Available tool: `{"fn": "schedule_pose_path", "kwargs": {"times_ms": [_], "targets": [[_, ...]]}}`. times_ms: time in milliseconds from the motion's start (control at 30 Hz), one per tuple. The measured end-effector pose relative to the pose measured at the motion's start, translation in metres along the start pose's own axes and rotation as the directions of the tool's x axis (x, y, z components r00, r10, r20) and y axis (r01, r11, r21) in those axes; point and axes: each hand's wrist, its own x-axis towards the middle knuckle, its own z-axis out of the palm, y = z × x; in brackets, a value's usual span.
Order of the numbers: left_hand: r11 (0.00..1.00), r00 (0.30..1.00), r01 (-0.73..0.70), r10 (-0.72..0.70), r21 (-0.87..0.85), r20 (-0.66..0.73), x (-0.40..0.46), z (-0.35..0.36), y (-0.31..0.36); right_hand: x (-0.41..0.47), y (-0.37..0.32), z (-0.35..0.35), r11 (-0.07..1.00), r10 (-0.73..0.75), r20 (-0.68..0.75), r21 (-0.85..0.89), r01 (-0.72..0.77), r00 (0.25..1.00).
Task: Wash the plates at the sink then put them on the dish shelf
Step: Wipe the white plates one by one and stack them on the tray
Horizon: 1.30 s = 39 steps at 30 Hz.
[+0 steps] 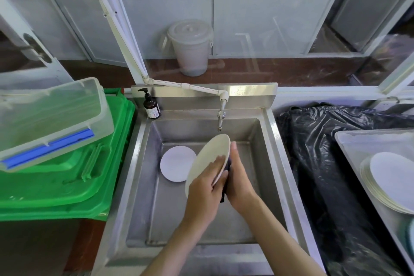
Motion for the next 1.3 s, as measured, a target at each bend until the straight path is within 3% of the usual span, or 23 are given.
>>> {"fn": "schedule_pose_path", "kwargs": {"times_ms": [133, 200, 267, 333, 400, 433, 467, 500, 533, 567, 600, 667, 767, 900, 967, 1067, 1133, 1200, 1233, 1300], "targets": [[0.961, 0.965, -0.202, 0.163, 0.189, 0.203, 0.008, -0.011, -0.013, -0.002, 0.0, -0.004, 0.996, -0.04, -0.033, -0.086, 0.037, 0.999], [0.933, 0.929, -0.235, 0.134, 0.271, 0.344, 0.014, -0.022, -0.021, -0.004, 0.004, -0.013, 0.996, -0.036, -0.1, -0.083, 0.027, 0.994], [0.952, 0.917, -0.178, 0.069, 0.248, 0.394, 0.023, -0.035, -0.03, -0.005, 0.009, -0.022, 0.995, -0.045, -0.151, -0.092, 0.032, 0.987], [0.959, 0.967, -0.152, 0.093, 0.241, 0.237, 0.033, -0.046, -0.042, -0.005, 0.014, -0.03, 0.993, -0.066, -0.206, -0.109, 0.044, 0.976], [0.924, 0.983, -0.104, 0.151, 0.369, -0.101, 0.043, -0.05, -0.055, -0.006, 0.018, -0.037, 0.993, -0.072, -0.247, -0.105, 0.047, 0.966], [0.94, 0.964, -0.001, 0.091, 0.341, -0.248, 0.045, -0.052, -0.059, -0.007, 0.018, -0.039, 0.994, -0.067, -0.254, -0.101, 0.042, 0.965], [0.971, 0.943, 0.128, -0.057, 0.201, -0.327, 0.046, -0.054, -0.06, -0.007, 0.019, -0.041, 0.995, -0.061, -0.254, -0.094, 0.038, 0.965], [0.961, 0.913, 0.274, -0.271, -0.033, -0.304, 0.045, -0.055, -0.055, -0.007, 0.02, -0.044, 0.995, -0.054, -0.251, -0.092, 0.032, 0.966], [0.862, 0.856, 0.435, -0.485, -0.259, -0.177, 0.044, -0.057, -0.05, -0.006, 0.021, -0.046, 0.995, -0.054, -0.247, -0.1, 0.03, 0.968], [0.698, 0.769, 0.587, -0.639, -0.41, 0.011, 0.043, -0.058, -0.045, -0.004, 0.021, -0.049, 0.992, -0.058, -0.246, -0.127, 0.027, 0.968], [0.552, 0.684, 0.687, -0.711, -0.472, 0.163, 0.04, -0.059, -0.039, -0.003, 0.02, -0.051, 0.986, -0.062, -0.246, -0.168, 0.021, 0.967], [0.453, 0.638, 0.728, -0.722, -0.514, 0.267, 0.035, -0.059, -0.033, -0.001, 0.019, -0.059, 0.956, -0.099, -0.258, -0.292, 0.02, 0.961], [0.464, 0.671, 0.673, -0.711, -0.576, 0.21, 0.035, -0.055, -0.028, 0.004, 0.015, -0.075, 0.91, -0.211, -0.366, -0.412, 0.045, 0.906], [0.509, 0.705, 0.625, -0.694, -0.592, 0.147, 0.033, -0.054, -0.024, 0.013, -0.005, -0.087, 0.907, -0.326, -0.46, -0.398, 0.136, 0.826], [0.538, 0.725, 0.614, -0.673, -0.577, 0.144, 0.032, -0.054, -0.025, 0.009, -0.019, -0.078, 0.802, -0.531, -0.358, -0.506, 0.318, 0.768], [0.576, 0.733, 0.622, -0.666, -0.53, 0.137, 0.03, -0.046, -0.021, 0.01, -0.027, -0.062, 0.492, -0.744, 0.016, -0.663, 0.564, 0.668], [0.625, 0.76, 0.606, -0.637, -0.492, 0.128, 0.028, -0.04, -0.016, 0.018, -0.022, -0.055, 0.165, -0.719, 0.362, -0.74, 0.652, 0.593], [0.697, 0.81, 0.549, -0.58, -0.461, 0.086, 0.029, -0.035, -0.013, 0.03, -0.012, -0.056, -0.151, -0.529, 0.655, -0.699, 0.699, 0.541], [0.713, 0.822, 0.53, -0.565, -0.459, 0.07, 0.03, -0.034, -0.01, 0.033, -0.008, -0.057, -0.194, -0.453, 0.701, -0.68, 0.707, 0.551], [0.708, 0.814, 0.53, -0.579, -0.466, 0.046, 0.029, -0.039, -0.005, 0.037, 0.003, -0.065, -0.215, -0.444, 0.7, -0.689, 0.692, 0.559]]}}
